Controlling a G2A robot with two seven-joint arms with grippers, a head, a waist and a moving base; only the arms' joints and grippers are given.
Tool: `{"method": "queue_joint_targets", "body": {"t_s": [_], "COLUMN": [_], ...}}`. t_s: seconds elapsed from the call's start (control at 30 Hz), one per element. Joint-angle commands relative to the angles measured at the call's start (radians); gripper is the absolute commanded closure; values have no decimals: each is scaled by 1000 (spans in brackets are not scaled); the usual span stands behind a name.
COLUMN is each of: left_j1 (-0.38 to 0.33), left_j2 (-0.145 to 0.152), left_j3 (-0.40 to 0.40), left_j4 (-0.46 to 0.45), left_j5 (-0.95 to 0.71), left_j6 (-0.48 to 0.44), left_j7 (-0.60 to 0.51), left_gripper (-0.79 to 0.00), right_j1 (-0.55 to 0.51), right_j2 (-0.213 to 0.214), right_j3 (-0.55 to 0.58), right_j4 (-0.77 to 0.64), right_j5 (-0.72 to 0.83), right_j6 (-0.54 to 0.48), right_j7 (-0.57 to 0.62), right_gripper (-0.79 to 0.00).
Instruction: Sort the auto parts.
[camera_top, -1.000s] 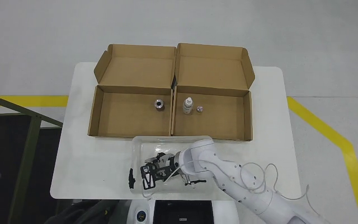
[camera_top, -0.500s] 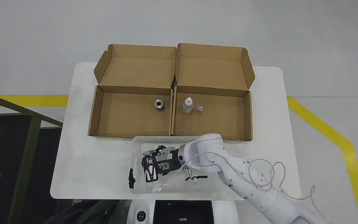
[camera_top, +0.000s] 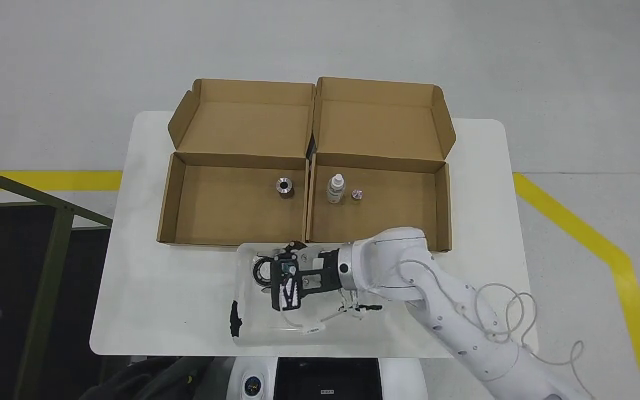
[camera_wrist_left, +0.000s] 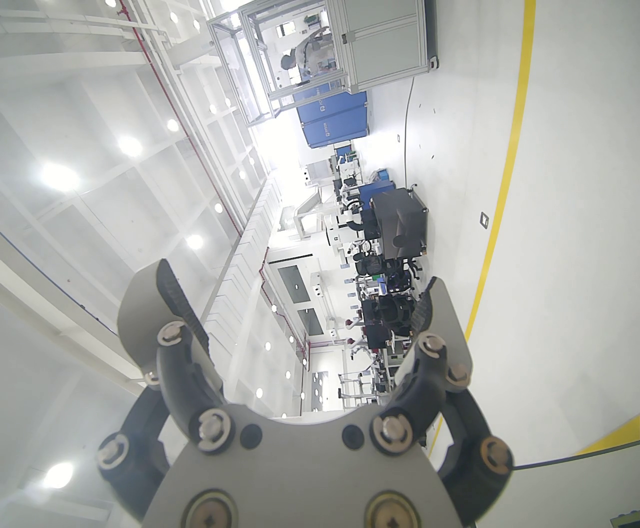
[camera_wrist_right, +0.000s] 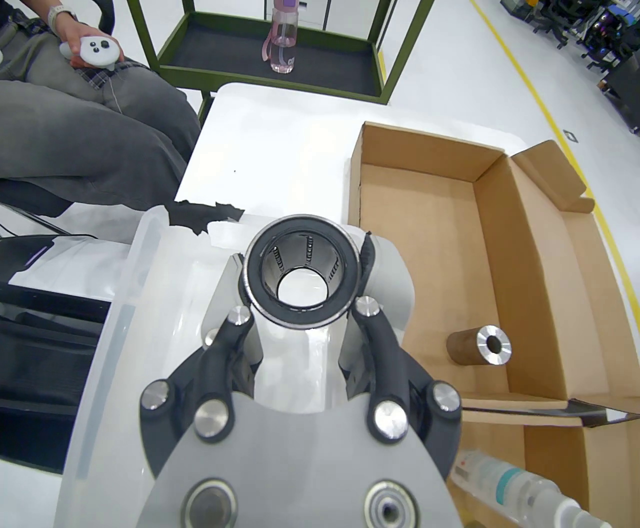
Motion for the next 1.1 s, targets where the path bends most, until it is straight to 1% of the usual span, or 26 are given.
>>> {"method": "queue_joint_targets", "body": {"t_s": [0.0,0.17,0.53,1.07], "left_j1": [0,0,0,0], "left_j2": [0,0,0,0], "left_j3": [0,0,0,0], "left_j4": [0,0,0,0], "left_j5": [0,0,0,0], "left_j6": [0,0,0,0], "left_j7": [0,0,0,0], "left_gripper": [-785,-785,-785,-785], "right_j1": [4,22,69,192], "right_j2": [0,-1,-4,-34], "right_j3": [4,14,33,-16], "right_j4": [-5,-4,21,194], "right_j5": [0,-6,-7,18], "right_j6": [9,39,63,111], "right_j7": [-9,-36,-78,-108], "right_gripper": [0,0,0,0]}}
